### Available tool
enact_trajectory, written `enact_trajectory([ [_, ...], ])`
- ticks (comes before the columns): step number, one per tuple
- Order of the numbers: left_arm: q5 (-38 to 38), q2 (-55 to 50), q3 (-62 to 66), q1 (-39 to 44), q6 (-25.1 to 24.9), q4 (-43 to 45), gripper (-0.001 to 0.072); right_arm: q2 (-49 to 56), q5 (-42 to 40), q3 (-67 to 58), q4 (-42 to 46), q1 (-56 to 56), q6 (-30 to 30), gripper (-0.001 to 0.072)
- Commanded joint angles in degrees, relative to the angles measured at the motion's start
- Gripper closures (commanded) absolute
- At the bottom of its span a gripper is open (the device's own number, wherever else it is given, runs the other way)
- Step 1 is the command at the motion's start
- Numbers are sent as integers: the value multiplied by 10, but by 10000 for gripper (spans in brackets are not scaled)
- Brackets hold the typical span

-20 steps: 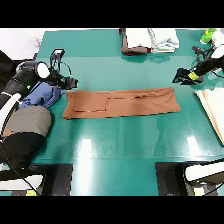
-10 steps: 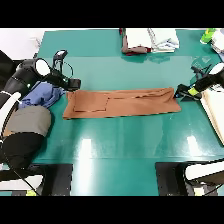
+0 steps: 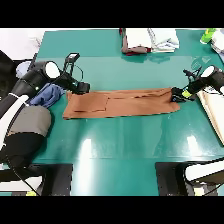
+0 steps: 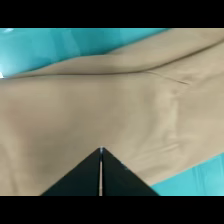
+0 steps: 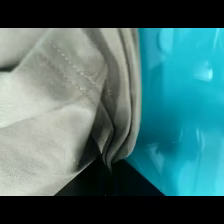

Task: Fold the shirts.

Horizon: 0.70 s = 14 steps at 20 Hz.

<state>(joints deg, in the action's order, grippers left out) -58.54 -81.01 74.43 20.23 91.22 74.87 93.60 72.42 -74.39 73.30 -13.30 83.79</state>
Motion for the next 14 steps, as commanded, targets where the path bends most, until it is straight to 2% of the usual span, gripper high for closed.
enact_trajectory([
  [1,20,-18,0,33,3,-5,683,-26,2,0,3,1,-8,693],
  [4,42,-63,20,71,3,-14,683,-84,14,0,2,1,-8,694],
  [8,45,-148,119,112,2,-38,683,-176,60,-7,-4,1,-5,695],
  [11,55,-211,185,145,-7,-61,683,-224,105,-51,-49,14,-3,695],
  [14,57,-268,233,175,-18,-96,683,-248,106,-106,-92,56,8,695],
])
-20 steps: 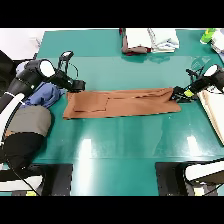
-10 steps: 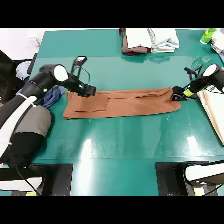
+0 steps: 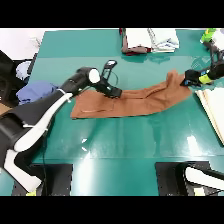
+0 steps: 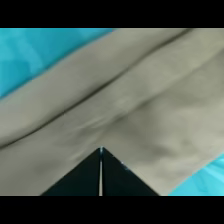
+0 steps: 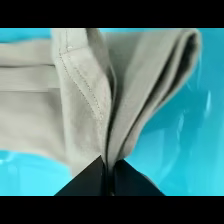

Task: Fold the shirts.

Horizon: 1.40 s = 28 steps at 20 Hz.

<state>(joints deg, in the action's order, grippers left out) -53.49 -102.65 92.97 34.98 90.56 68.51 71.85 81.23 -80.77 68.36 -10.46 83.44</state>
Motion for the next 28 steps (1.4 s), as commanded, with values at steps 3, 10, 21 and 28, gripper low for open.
enact_trajectory([
  [3,21,-81,61,46,-29,-78,683,-30,19,-99,-44,91,33,695],
  [10,16,-94,61,44,-26,-88,683,-30,-2,-153,-43,196,68,695],
  [21,-162,59,165,-91,8,179,682,24,-139,-153,-44,328,119,695],
  [28,-194,238,166,-214,-7,225,682,213,-392,-153,-45,537,129,615],
])
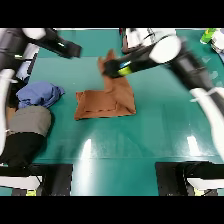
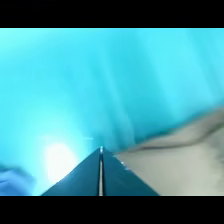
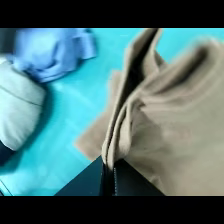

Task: Fold the shirts.

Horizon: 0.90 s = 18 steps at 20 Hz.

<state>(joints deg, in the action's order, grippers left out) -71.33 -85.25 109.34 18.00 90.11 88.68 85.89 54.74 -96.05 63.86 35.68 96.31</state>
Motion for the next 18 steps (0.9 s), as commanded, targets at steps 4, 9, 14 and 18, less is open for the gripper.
enact_trajectory([
  [4,-22,99,3,-56,0,25,682,142,-169,-33,-19,122,-54,343],
  [9,-51,100,1,-56,0,9,683,84,18,-48,127,46,-28,344],
  [14,-35,97,0,-56,-2,-44,683,4,163,80,189,-102,49,335],
  [18,-32,97,0,-56,-2,-53,683,-9,166,163,117,-193,58,15],
])
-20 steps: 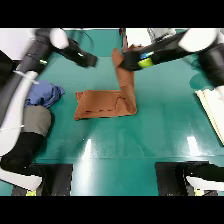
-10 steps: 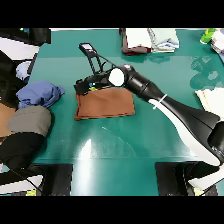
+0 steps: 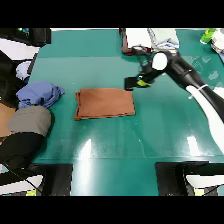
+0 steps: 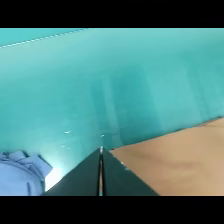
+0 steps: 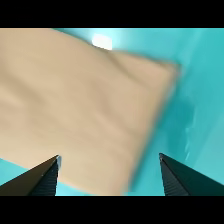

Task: Fold the shirts.

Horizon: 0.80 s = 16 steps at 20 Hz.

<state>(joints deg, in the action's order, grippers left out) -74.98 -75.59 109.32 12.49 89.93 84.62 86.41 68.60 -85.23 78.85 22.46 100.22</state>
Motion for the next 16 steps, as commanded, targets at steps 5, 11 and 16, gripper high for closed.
enact_trajectory([
  [5,2,0,0,0,0,-15,683,24,-21,79,-94,-63,20,18],
  [11,-37,0,0,0,-20,-15,682,134,-6,10,-103,-13,26,20],
  [16,-48,0,0,0,-20,-15,683,162,-16,2,-102,7,28,253],
])
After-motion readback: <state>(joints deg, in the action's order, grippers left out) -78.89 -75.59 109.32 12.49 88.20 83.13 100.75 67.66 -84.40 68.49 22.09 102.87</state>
